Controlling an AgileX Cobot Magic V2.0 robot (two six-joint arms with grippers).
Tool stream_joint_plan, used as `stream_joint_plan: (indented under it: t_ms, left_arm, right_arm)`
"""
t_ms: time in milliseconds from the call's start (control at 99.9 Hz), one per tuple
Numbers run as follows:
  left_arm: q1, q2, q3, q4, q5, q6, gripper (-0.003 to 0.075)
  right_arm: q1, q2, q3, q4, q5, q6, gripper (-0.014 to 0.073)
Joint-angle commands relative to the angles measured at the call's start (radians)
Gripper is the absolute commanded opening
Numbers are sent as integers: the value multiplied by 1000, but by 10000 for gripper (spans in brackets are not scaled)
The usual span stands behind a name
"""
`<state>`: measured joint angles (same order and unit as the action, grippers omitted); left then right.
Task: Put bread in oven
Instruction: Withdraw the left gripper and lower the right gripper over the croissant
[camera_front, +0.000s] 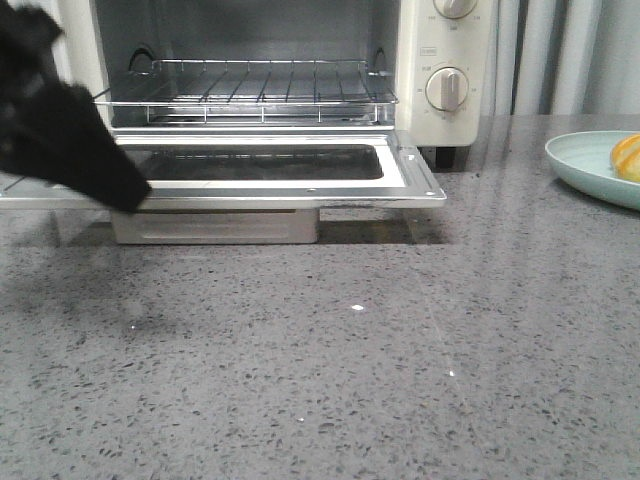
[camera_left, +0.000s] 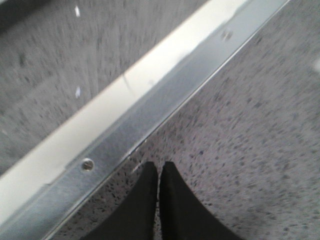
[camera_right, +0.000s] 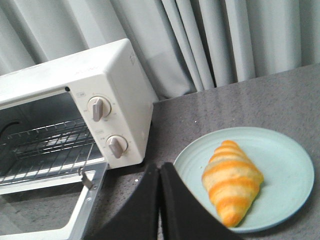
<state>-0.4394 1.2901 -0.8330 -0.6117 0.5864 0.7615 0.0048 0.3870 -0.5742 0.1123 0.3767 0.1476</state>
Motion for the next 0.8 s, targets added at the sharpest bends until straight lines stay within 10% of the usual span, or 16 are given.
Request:
stream_joint_plan:
  t_ms: [0,170,390,790]
  left_arm:
    - [5,-122,-34,-47,-42,-6,-22]
    - [5,-326,-34,-81,-43,-6,-22]
    - [5,-527,-34,-84,5,-13,-22]
    - [5,-658,-34,-84,76,-91,-22]
  right_arm:
    - [-5,111,-115,-38,7,-18,-48]
    - [-5,367,-319,-125,222,-18,-19]
    - [-5,671,-525,-197,366,-18,325]
    - [-5,1044,-577,-211,443,-18,325]
